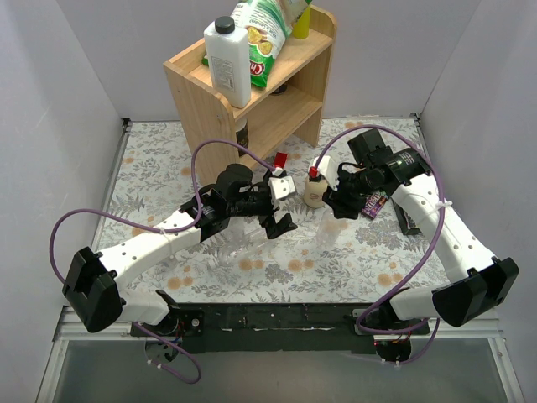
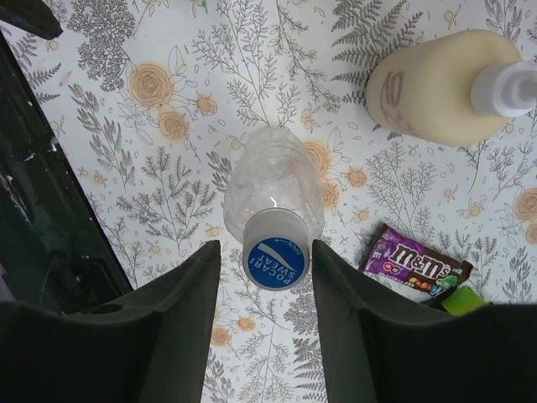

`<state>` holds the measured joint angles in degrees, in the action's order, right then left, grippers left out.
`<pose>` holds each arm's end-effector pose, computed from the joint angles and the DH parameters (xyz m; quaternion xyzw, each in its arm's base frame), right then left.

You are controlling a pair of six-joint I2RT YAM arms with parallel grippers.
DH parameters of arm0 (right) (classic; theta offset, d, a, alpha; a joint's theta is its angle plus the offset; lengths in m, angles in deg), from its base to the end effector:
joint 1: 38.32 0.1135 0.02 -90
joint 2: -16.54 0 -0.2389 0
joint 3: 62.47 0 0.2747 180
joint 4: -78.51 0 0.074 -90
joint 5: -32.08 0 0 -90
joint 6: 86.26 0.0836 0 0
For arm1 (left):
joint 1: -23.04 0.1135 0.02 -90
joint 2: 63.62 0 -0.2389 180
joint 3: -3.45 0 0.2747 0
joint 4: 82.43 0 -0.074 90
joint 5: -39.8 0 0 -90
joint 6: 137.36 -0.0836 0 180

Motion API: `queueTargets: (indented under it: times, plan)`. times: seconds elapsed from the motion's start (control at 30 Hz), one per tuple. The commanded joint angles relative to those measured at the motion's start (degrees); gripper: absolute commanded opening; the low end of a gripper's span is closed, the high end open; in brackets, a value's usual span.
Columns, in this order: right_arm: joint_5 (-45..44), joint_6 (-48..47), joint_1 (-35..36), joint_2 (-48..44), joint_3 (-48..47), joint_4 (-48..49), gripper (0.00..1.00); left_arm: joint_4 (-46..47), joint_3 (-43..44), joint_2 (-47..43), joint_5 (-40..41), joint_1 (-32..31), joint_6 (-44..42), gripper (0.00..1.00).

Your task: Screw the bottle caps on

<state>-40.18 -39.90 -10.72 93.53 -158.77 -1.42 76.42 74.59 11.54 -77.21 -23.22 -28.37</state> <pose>0.2548 0.1619 0.3032 -0.5884 0.7541 0.1127 0.2689 0.2265 -0.2916 0.2620 0.3152 0.7682 -0.4471 0.3327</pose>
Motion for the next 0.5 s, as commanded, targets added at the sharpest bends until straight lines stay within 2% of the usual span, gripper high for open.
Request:
queueTargets:
  times: [0.0,0.13,0.17,0.23,0.27,0.3,0.4,0.47]
  plan:
    - [0.4,0.6,-0.3,0.4,-0.3,1.4,0.56,1.2,-0.7,-1.1,-0.9,-0.2,0.5,0.98]
    - [0.1,1.1,-0.3,0.8,-0.9,2.0,0.57,1.3,-0.7,-1.1,-0.8,-0.2,0.4,0.98]
    - [0.1,1.2,-0.3,0.9,-1.0,2.2,0.61,1.5,-0.7,-1.2,-0.8,-0.2,0.4,0.98]
    - [0.0,1.9,-0.2,1.1,-1.5,2.9,0.64,1.7,-0.6,-1.2,-0.5,-0.2,0.4,0.98]
    - [-0.2,2.4,-0.3,1.1,-2.3,3.4,0.67,2.0,-0.5,-1.1,-0.4,-0.2,0.5,0.98]
    - [-0.2,3.0,-0.3,1.1,-3.1,3.8,0.80,2.3,-0.4,-1.2,-0.2,-0.2,0.9,0.98]
    - [0.7,5.8,-0.3,0.1,-8.9,5.7,0.89,1.7,2.3,-1.6,-0.1,-0.2,1.9,0.98]
    - [1.6,7.9,-0.2,0.2,-14.9,5.5,0.91,-0.8,5.9,-2.5,0.8,-0.1,2.0,0.98]
